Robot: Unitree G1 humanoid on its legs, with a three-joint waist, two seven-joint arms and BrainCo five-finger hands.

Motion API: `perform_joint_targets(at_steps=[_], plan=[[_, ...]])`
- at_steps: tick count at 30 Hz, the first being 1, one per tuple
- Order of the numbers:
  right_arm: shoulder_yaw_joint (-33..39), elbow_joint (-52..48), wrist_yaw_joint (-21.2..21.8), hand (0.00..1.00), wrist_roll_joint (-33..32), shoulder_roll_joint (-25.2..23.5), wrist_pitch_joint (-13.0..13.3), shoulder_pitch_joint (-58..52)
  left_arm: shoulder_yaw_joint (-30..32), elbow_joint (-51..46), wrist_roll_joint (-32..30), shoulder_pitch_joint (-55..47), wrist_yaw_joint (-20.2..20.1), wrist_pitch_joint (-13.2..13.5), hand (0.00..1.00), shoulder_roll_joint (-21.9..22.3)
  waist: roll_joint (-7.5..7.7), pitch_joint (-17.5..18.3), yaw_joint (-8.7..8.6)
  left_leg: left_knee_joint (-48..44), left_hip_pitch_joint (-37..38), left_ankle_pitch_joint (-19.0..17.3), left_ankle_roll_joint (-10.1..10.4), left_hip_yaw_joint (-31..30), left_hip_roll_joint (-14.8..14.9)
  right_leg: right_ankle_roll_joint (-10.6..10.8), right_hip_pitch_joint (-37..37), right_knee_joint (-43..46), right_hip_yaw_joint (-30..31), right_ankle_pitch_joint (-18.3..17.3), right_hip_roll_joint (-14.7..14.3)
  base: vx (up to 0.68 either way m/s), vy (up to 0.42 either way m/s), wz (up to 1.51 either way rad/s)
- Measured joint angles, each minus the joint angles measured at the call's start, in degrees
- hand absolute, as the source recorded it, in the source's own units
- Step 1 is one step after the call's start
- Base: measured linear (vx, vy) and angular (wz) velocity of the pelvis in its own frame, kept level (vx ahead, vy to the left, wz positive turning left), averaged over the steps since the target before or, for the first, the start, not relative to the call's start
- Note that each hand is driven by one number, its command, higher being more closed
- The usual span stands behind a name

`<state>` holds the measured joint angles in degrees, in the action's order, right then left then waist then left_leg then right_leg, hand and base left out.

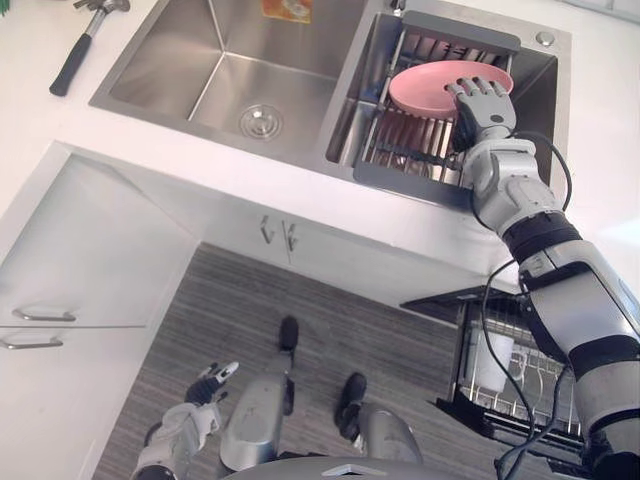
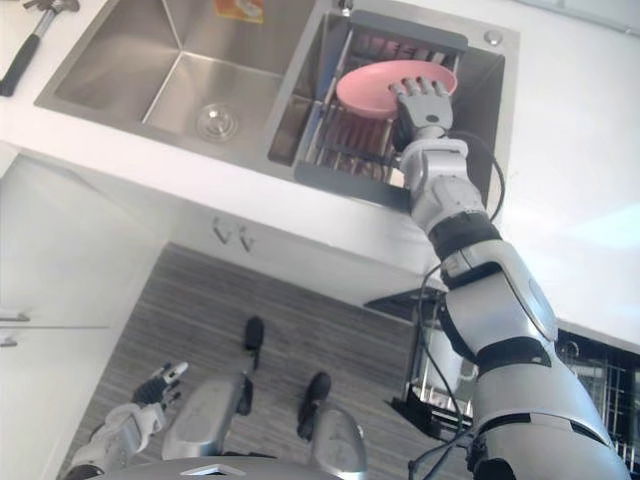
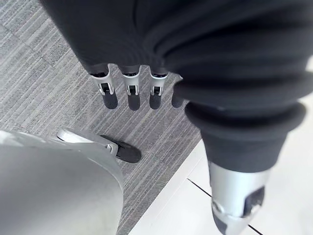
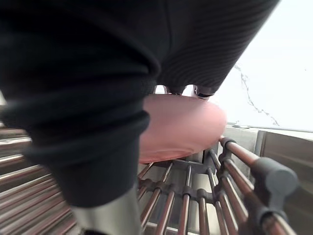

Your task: Walk over to the sink, pick up the cup, carry it to the dishwasher, place the cup inside the dishwasher, then close the dishwasher door

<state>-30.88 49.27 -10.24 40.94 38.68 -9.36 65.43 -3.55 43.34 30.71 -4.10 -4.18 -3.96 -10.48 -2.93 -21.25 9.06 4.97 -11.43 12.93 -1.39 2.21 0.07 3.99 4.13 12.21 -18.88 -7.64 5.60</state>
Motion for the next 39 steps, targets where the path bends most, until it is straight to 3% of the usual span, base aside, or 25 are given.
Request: perform_joint_targets(at_steps=[3,11,25,34,39], plan=[[0.1,1.9,-0.1,1.00,0.0,0.0,-1.1,2.1,0.0,-0.1,0.1,0.0,-0.1,-0.1,0.00,0.0,-0.03,0.0,0.10,0.0,-0.4,0.1,0.1,-0.6,0.0,-0.1,0.2,0.1,-0.6,-0.2,0.0,0.00,-0.006,0.09],[0.1,3.7,-1.1,1.00,-0.1,0.0,-0.6,4.0,0.0,-1.8,0.5,0.0,0.0,-0.8,0.00,0.0,-0.09,0.0,0.86,0.0,-0.5,0.2,0.2,-0.7,0.0,-0.4,0.7,1.3,-0.6,-1.0,0.1,0.00,0.000,0.00],[0.1,3.0,-6.5,1.00,-1.0,0.0,5.0,5.5,0.0,-2.2,0.5,0.0,0.0,-1.0,0.00,0.0,-0.38,-0.2,1.10,0.0,-0.5,0.2,0.2,-0.7,0.0,-0.4,0.8,1.6,-0.7,-1.3,0.1,0.00,0.000,0.00],[1.4,-8.3,-13.5,1.00,-4.7,0.3,7.1,5.5,0.1,-2.1,0.4,0.0,0.0,0.2,0.00,0.0,-0.37,-0.2,0.04,0.0,-0.2,0.0,0.4,0.1,0.2,-0.4,0.8,1.6,-0.2,-1.3,0.1,0.00,-0.001,-0.02],[5.0,-14.6,-14.6,1.00,-5.9,0.3,7.7,3.1,0.1,-1.6,0.4,-0.1,0.0,0.5,0.00,0.0,-0.34,-0.2,-0.20,0.0,0.9,-0.2,0.3,1.1,0.2,-0.4,0.2,1.5,0.9,-1.3,0.1,0.01,0.000,-0.10]])
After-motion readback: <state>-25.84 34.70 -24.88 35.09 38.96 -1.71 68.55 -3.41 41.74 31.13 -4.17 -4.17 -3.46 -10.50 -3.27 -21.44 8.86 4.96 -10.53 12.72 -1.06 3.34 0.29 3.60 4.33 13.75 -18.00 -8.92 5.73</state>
